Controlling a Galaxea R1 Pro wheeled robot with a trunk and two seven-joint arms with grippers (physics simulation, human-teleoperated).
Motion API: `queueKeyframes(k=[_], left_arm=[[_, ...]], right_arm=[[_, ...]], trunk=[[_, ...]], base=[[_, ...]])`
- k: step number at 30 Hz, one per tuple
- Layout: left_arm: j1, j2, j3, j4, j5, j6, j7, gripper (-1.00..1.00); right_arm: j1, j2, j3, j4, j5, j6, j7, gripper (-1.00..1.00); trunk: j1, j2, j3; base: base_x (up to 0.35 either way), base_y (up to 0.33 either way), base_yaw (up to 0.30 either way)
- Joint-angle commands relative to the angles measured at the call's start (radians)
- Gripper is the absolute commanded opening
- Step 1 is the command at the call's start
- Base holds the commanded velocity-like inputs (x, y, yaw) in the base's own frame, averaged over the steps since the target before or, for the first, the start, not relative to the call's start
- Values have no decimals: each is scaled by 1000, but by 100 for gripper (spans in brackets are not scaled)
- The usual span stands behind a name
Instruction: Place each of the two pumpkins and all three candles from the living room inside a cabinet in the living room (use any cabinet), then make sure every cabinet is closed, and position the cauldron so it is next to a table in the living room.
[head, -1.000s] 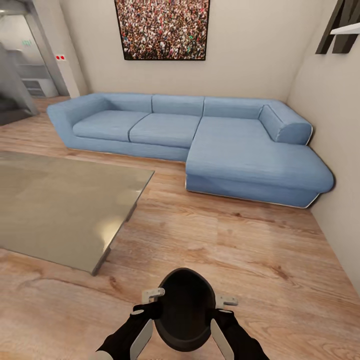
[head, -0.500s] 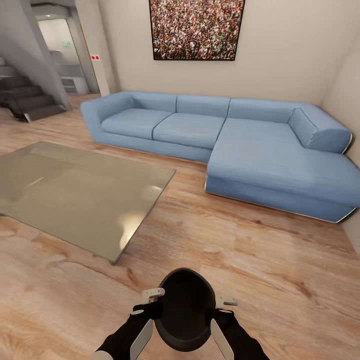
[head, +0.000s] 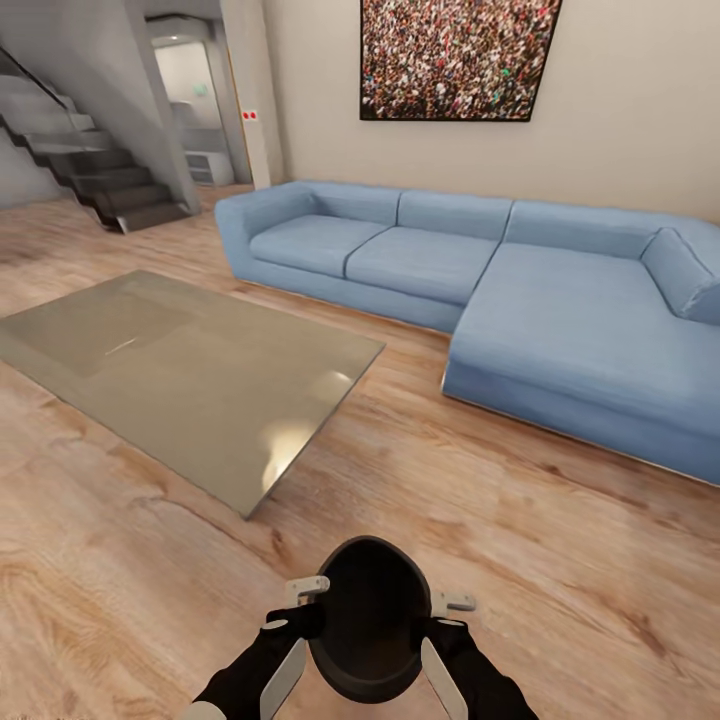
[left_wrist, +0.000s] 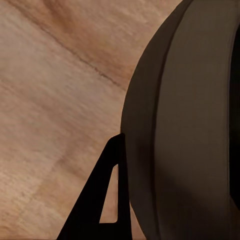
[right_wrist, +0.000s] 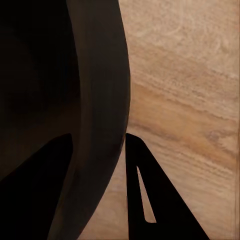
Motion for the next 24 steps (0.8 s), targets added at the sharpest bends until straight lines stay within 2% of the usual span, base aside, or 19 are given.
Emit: queueKeyframes(k=[1, 8, 24], left_arm=[[0, 0, -3, -1, 2, 5, 9, -100], [-1, 0, -3, -1, 2, 4, 9, -100], [0, 0, -3, -1, 2, 4, 9, -100]], right_arm=[[-1, 0, 1, -3, 3, 3, -7, -100], [-1, 0, 1, -3, 3, 3, -7, -100], [-1, 0, 3, -3, 3, 3, -7, -100]], trunk=[[0, 0, -1], [0, 0, -1], [0, 0, -1]], base=[[240, -217, 285], [226, -154, 285], [6, -4, 285]])
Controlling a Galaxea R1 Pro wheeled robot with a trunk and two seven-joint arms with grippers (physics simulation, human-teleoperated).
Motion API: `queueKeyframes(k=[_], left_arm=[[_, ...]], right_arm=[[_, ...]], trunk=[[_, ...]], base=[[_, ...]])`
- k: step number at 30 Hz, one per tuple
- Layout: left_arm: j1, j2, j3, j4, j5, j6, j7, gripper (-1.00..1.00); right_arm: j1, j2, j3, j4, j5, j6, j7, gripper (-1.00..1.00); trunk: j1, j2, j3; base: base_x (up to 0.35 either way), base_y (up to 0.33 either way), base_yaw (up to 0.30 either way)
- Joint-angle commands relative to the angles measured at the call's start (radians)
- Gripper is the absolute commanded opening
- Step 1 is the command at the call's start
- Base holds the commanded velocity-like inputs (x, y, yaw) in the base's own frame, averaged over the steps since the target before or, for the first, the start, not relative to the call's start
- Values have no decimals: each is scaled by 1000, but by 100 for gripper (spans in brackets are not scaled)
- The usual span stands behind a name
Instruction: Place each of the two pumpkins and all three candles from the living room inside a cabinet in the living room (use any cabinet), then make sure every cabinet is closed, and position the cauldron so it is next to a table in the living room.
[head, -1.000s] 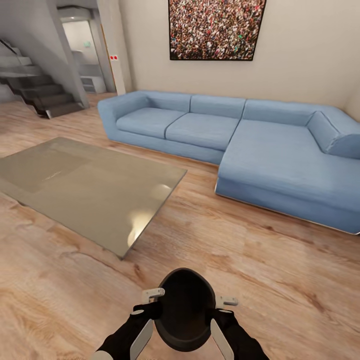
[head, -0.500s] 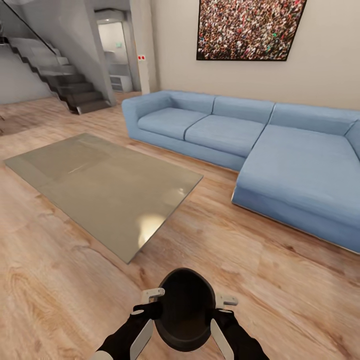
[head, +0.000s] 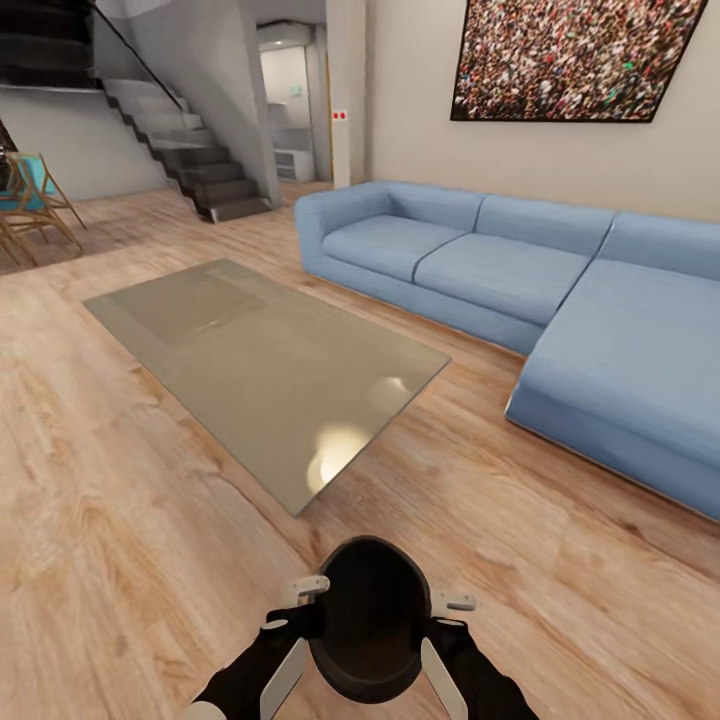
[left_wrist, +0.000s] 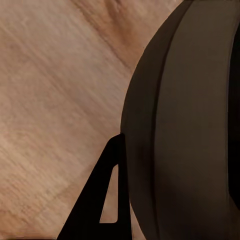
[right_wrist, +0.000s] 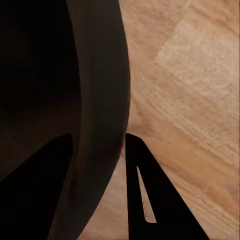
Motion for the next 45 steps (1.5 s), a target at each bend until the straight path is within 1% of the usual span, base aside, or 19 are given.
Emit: queueKeyframes(k=[1, 7, 19, 26, 45], left_arm=[[-1, 0, -3, -1, 1, 5, 9, -100], [0, 0, -3, -1, 2, 5, 9, -100], [0, 0, -3, -1, 2, 5, 9, -100], [-1, 0, -3, -1, 2, -12, 9, -100], [-1, 0, -3, -1, 2, -12, 9, -100]], right_arm=[[-1, 0, 1, -3, 0, 3, -7, -100], [-1, 0, 1, -3, 0, 3, -7, -100], [-1, 0, 1, -3, 0, 3, -7, -100], [-1, 0, 1, -3, 0, 3, -6, -100], [-1, 0, 3, -5, 0, 3, -6, -100]], trunk=[[0, 0, -1], [0, 0, -1], [0, 0, -1], [0, 0, -1], [73, -133, -60]], base=[[0, 0, 285], [11, -79, 285], [172, -210, 285], [10, -31, 240], [0, 0, 5]])
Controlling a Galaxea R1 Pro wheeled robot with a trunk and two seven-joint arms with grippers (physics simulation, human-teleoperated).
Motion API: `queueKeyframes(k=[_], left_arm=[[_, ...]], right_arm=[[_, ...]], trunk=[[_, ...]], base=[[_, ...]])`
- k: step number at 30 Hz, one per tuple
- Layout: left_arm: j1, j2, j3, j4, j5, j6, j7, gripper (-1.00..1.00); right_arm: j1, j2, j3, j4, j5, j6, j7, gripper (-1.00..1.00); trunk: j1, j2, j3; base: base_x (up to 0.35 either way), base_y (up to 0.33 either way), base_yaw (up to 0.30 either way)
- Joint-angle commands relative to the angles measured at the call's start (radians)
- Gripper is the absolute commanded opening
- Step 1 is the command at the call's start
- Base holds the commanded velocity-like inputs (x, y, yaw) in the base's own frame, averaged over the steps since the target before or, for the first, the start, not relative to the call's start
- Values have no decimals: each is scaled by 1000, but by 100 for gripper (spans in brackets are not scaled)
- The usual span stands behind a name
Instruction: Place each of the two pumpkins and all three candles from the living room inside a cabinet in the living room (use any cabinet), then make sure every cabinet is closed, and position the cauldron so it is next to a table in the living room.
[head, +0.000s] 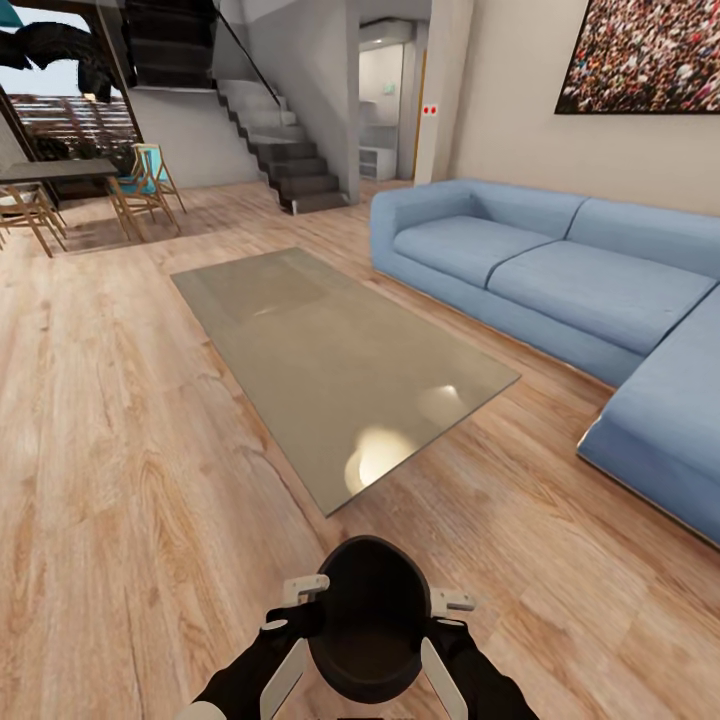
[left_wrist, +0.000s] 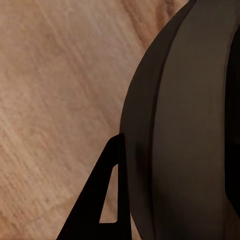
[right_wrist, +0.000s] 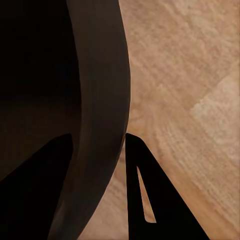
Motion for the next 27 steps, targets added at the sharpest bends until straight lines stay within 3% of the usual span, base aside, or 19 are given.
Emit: queueKeyframes(k=[1, 12, 27], left_arm=[[0, 0, -2, -2, -1, 5, 9, -100], [-1, 0, -2, -1, -1, 5, 9, -100], [-1, 0, -2, -2, -1, 4, 9, -100]], right_arm=[[-1, 0, 2, -3, 2, 2, -8, -100], [-1, 0, 2, -3, 2, 2, -8, -100], [-1, 0, 2, -4, 2, 2, -8, -100]], trunk=[[4, -8, -4], [46, -85, -38], [57, -106, -48]], base=[[0, 0, 0], [0, 0, 0], [0, 0, 0]])
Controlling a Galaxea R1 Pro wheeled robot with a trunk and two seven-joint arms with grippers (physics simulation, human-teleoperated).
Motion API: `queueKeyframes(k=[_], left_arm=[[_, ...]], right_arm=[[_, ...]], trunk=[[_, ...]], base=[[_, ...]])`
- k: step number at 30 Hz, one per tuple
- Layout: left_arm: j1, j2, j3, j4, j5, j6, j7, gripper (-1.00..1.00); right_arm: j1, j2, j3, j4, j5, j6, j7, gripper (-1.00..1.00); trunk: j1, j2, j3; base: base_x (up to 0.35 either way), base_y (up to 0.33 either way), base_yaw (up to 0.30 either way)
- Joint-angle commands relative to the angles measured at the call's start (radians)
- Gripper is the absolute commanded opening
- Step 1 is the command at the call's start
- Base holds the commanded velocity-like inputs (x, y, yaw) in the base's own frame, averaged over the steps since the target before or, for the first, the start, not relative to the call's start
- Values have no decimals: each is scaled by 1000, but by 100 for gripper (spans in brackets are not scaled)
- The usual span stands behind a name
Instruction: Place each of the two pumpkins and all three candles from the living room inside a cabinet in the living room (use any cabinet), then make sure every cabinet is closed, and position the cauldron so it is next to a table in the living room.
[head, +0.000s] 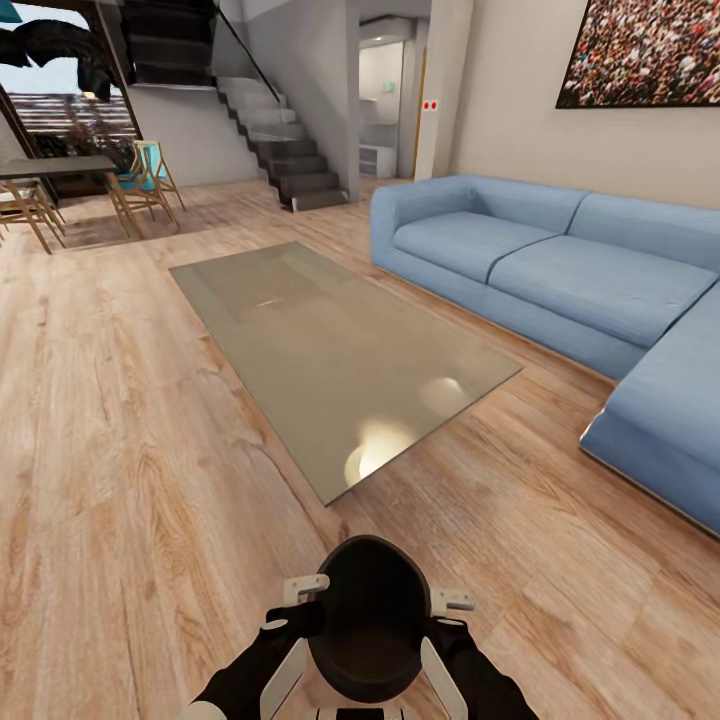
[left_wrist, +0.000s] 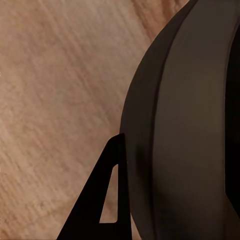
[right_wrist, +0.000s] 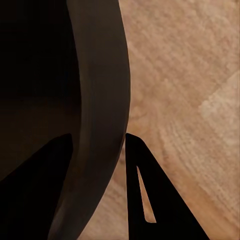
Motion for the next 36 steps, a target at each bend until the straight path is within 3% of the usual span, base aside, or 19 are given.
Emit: queueKeyframes(k=[1, 4, 5, 36], left_arm=[[0, 0, -2, -1, 1, 5, 9, -100], [0, 0, -2, -1, 1, 5, 9, -100], [0, 0, -2, -1, 1, 5, 9, 100], [0, 0, -2, -1, 1, 5, 9, 100]], right_arm=[[-1, 0, 2, -3, 0, 3, -7, -100], [-1, 0, 2, -4, 0, 3, -8, -100], [-1, 0, 2, -4, 0, 3, -8, -100], [-1, 0, 0, -6, 0, 3, -8, -100]], trunk=[[0, 0, -1], [0, 0, -1], [0, 0, -1], [-16, 28, 12]], base=[[0, 0, 0], [0, 0, 0], [0, 0, 0], [0, 0, 0]])
